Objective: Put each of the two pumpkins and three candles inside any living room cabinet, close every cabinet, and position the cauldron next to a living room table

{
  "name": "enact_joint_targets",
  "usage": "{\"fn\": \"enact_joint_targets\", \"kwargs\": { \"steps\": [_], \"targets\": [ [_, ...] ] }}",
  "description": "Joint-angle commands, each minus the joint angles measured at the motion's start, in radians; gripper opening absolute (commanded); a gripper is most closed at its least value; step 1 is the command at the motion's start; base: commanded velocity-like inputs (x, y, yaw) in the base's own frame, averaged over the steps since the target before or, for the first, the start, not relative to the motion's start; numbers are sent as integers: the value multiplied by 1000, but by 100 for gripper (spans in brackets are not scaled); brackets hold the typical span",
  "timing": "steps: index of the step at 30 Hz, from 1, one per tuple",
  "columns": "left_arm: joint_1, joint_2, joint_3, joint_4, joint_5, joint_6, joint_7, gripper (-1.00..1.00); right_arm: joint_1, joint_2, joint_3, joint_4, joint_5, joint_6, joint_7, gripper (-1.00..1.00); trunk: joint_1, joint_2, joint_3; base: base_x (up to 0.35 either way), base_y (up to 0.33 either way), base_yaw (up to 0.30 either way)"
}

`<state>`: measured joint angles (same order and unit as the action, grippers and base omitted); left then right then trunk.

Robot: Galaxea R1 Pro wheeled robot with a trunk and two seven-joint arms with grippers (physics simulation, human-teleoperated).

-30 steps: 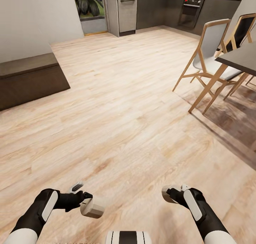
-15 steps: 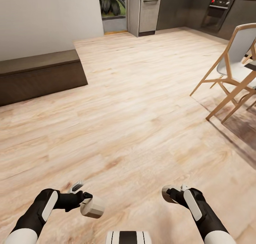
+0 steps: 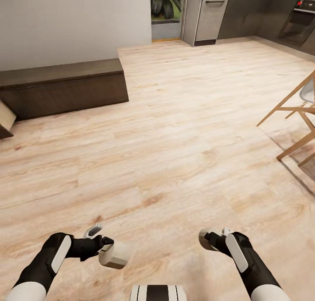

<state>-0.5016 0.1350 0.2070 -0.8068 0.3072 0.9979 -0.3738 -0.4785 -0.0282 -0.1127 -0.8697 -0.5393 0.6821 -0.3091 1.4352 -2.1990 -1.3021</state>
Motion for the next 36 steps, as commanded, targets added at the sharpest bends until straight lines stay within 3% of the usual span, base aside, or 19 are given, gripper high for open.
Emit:
{"fn": "enact_joint_targets", "kwargs": {
  "steps": [1,3,7,12,16,22,27,30,32,35,36],
  "targets": [
    [0,0,0,0,4,1,1,-100,0,6,5,0,2,0,-1,-100,0,0,0,0,0,286],
    [0,1,1,0,1,1,4,-100,0,35,56,0,6,-1,-5,-100,0,0,0,0,0,286],
    [0,2,0,0,-2,3,6,-100,0,59,128,-1,6,-4,-39,-100,0,0,0,0,0,286],
    [0,7,-2,0,-3,4,25,-100,-68,155,172,0,7,14,-164,-100,-12,21,7,0,0,277],
    [0,13,3,-2,-3,-8,159,-100,-134,197,218,12,5,115,-239,-100,-27,49,17,0,0,272],
    [-1,12,5,-7,-2,-39,341,-100,-153,203,290,27,9,129,-247,-100,-50,91,31,0,0,253],
    [-48,12,3,-8,-4,-66,441,-100,-155,203,301,33,9,128,-248,-100,-69,126,41,0,0,214],
    [-76,12,-2,3,-5,-89,554,-100,-153,203,307,31,11,122,-249,-100,-81,147,49,0,0,87],
    [-79,11,-4,16,-2,-142,585,-100,-150,203,324,32,13,93,-248,-100,-88,161,55,0,0,19],
    [-81,5,-5,50,-1,-219,605,-100,-146,203,402,35,26,16,-246,-100,-100,182,65,0,0,5],
    [-75,-1,-6,44,1,-219,599,-100,-142,203,396,29,25,8,-245,-100,-100,182,64,0,0,0]
  ]
}}
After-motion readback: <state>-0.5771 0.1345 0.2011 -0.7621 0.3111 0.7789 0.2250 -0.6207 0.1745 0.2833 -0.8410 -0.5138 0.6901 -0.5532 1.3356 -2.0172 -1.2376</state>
